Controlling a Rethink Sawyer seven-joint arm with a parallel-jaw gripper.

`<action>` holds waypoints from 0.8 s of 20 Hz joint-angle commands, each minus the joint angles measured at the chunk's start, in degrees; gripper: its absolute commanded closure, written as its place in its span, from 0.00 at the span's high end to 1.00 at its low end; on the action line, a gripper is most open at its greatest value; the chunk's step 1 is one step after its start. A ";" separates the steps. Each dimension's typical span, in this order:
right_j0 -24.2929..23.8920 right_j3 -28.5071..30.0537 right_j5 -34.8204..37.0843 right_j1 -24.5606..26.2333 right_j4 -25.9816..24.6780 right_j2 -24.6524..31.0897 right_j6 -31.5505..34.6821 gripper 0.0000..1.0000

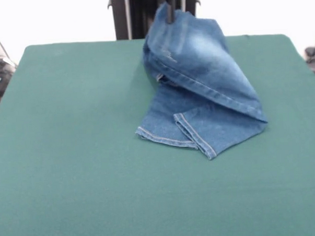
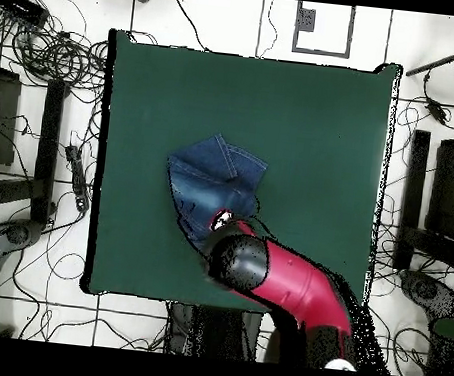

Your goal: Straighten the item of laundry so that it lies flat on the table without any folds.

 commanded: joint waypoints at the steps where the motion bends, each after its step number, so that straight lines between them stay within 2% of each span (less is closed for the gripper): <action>1: -2.63 -14.47 15.79 0.89 -4.48 6.85 -8.14 0.00; 16: -12.72 -38.53 36.71 6.55 -15.23 19.86 -22.99 0.00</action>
